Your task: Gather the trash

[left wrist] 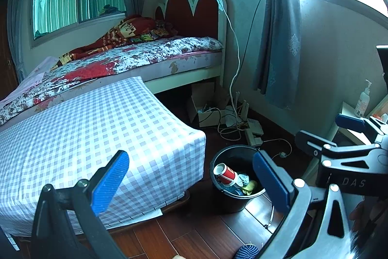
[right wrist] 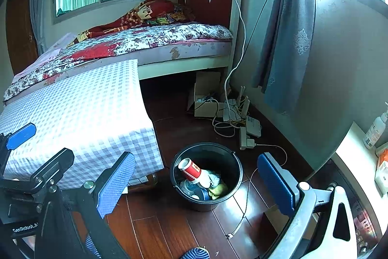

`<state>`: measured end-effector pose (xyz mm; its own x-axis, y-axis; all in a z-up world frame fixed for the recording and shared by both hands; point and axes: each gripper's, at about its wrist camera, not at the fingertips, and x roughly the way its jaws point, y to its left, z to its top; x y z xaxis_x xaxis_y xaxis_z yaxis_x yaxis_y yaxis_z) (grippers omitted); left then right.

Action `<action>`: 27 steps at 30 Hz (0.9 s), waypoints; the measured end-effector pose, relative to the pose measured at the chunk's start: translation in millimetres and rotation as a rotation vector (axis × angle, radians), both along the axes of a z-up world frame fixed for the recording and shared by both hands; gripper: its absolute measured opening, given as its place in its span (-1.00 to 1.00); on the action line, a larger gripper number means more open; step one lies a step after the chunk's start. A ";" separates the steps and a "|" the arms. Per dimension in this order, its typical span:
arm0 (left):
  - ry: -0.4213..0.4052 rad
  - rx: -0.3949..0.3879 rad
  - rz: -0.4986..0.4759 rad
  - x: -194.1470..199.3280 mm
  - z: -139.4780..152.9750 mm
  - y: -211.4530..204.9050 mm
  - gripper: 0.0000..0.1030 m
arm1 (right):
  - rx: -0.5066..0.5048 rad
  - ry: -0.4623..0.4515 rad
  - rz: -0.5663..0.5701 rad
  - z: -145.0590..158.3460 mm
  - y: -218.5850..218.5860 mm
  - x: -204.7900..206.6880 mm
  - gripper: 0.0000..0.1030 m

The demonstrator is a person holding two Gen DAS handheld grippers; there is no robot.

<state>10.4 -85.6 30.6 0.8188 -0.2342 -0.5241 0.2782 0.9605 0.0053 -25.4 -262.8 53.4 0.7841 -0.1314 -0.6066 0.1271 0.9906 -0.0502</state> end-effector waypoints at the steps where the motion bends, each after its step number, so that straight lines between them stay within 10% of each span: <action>1: 0.000 -0.002 -0.001 -0.1 0.1 0.3 0.99 | 0.001 0.000 0.001 -0.1 0.1 0.2 0.98; 27: 0.007 0.005 -0.010 -2.4 -2.4 -3.6 0.99 | 0.004 0.003 -0.016 -4.6 1.3 -5.2 0.98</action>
<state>8.0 -89.2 28.2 0.8126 -0.2400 -0.5312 0.2882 0.9575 0.0083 -30.5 -261.5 48.8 0.7803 -0.1413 -0.6093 0.1428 0.9887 -0.0463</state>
